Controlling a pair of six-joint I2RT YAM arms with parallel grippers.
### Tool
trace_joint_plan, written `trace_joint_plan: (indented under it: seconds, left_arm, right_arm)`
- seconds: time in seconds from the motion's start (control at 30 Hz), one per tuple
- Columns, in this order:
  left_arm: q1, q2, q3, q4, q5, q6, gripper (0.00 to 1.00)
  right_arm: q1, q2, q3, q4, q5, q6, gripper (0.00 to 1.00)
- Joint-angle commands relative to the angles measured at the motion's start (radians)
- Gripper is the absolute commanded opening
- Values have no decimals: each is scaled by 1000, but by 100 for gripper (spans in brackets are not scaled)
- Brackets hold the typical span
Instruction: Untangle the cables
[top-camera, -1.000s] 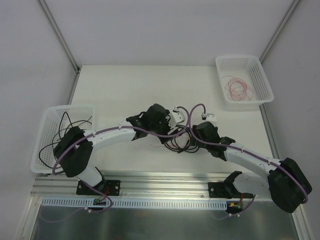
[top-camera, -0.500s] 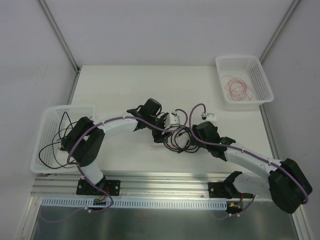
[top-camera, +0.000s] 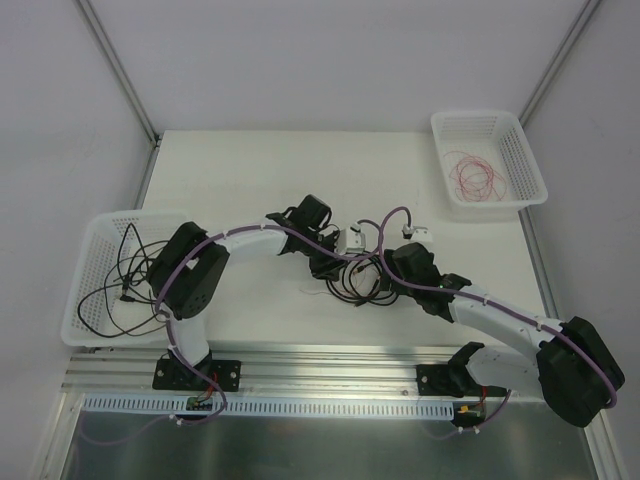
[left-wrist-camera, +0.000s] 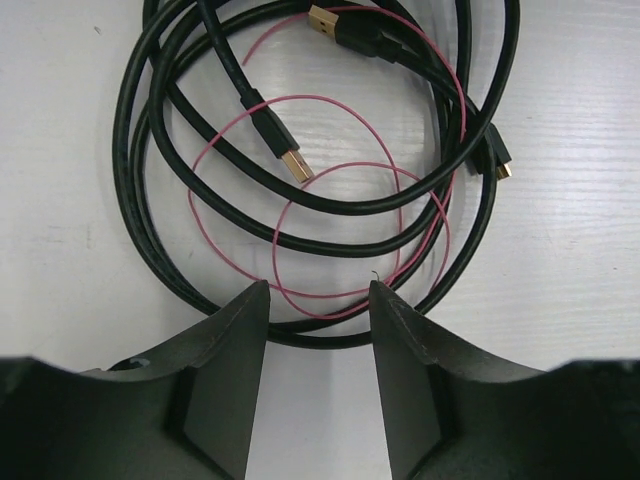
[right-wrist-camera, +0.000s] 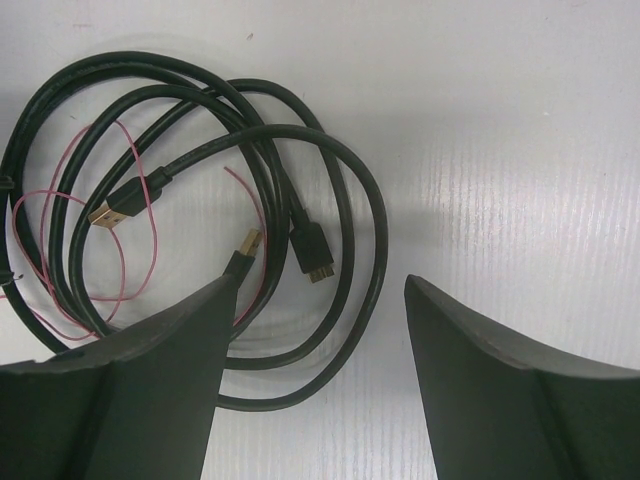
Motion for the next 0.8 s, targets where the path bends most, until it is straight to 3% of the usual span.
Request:
trace_joint_plan:
  seconds: [0.0,0.27,0.3,0.37,0.47,0.57,0.77]
  left_arm:
    - [-7,27,54,-2,34,28,43]
    - [-7,80,61,-9,43,2,42]
    - [-7,89,59,-14,43,-7,34]
    - [-7,95,61,-18,43,-9,33]
    - [-7,104,67,-23,52,-24,21]
    - [-7,90,65,-26,38,-38,0]
    - [-7,-75,53,-54,-63,-142,0]
  right_arm:
    - [-5,-11,28,35,-5,-7,72]
    - [-5,-3,29,38,-8,-10,71]
    - [-3,0,29,38,-10,-13,71]
    - [-5,2,31,40,-10,-10,71]
    - [-3,8,31,40,-10,-10,71]
    - [-3,9,32,38,-10,-11,71]
    - [-5,-8,25,35,4,0,70]
